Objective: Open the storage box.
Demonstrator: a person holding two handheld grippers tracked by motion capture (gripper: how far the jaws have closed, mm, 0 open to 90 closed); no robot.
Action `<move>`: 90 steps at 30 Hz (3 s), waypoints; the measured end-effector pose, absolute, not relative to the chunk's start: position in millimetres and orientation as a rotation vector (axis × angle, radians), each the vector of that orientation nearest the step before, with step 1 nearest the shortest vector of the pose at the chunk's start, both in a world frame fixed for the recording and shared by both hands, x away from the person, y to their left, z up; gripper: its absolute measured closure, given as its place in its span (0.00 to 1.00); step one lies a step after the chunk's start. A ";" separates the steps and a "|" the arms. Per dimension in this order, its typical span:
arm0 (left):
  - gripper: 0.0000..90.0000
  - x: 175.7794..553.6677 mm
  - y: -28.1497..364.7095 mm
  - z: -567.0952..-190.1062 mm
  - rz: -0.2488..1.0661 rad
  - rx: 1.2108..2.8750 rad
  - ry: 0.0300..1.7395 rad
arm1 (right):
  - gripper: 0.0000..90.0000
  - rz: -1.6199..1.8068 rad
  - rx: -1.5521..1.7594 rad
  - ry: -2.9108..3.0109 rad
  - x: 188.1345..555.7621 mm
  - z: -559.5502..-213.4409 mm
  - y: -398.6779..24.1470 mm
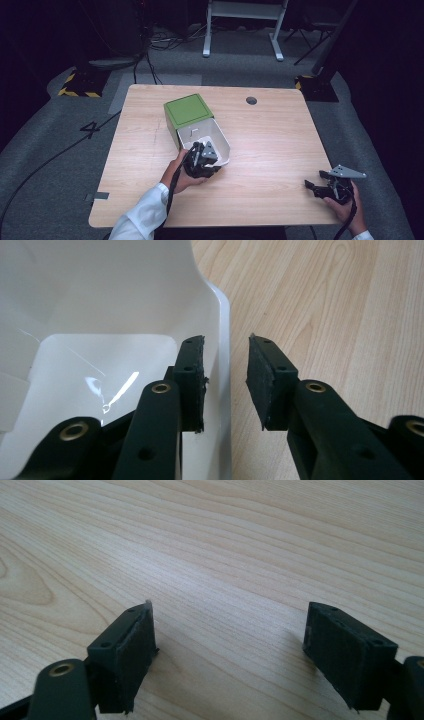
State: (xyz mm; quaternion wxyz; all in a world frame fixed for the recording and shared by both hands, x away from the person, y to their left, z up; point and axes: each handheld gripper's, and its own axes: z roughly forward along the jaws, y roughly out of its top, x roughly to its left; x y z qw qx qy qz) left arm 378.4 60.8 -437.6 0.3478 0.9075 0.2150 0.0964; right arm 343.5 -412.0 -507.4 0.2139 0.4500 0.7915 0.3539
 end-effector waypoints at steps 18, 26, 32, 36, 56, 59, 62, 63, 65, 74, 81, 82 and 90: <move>0.60 369.7 68.5 -415.8 0.302 2.298 0.500 | 0.23 0.983 1.249 2.197 343.5 -507.4 -412.2; 0.59 365.1 71.4 -406.0 0.337 2.281 0.479 | 0.23 0.982 1.248 2.197 343.5 -507.4 -412.2; 0.57 364.1 78.8 -398.6 0.384 2.259 0.499 | 0.23 0.983 1.249 2.197 343.6 -507.4 -412.3; 0.53 363.2 83.1 -396.7 0.400 2.258 0.511 | 0.23 0.985 1.251 2.199 343.7 -507.4 -412.4; 0.18 341.5 123.7 -385.9 0.551 2.256 0.578 | 0.23 0.986 1.252 2.198 343.7 -507.4 -412.3; 0.18 336.2 131.6 -385.9 0.575 2.261 0.593 | 0.23 0.986 1.251 2.198 343.7 -507.4 -412.4; 0.18 331.4 139.1 -387.9 0.606 2.272 0.604 | 0.23 0.986 1.252 2.198 343.8 -507.4 -412.3; 0.18 330.0 141.6 -388.7 0.619 2.275 0.614 | 0.23 0.986 1.252 2.198 343.8 -507.4 -412.3; 0.18 327.6 146.5 -390.0 0.639 2.286 0.617 | 0.23 0.986 1.252 2.198 343.8 -507.4 -412.3; 0.18 324.1 166.3 -403.0 0.696 2.303 0.675 | 0.23 0.986 1.251 2.198 343.8 -507.4 -412.4; 0.18 329.4 183.9 -425.5 0.701 2.352 0.755 | 0.23 0.986 1.252 2.198 343.7 -507.4 -412.3; 0.18 330.2 186.9 -429.5 0.696 2.356 0.767 | 0.23 0.985 1.251 2.198 343.7 -507.4 -412.3; 0.18 339.8 213.5 -463.3 0.641 2.380 0.886 | 0.23 0.984 1.251 2.197 343.7 -507.4 -412.3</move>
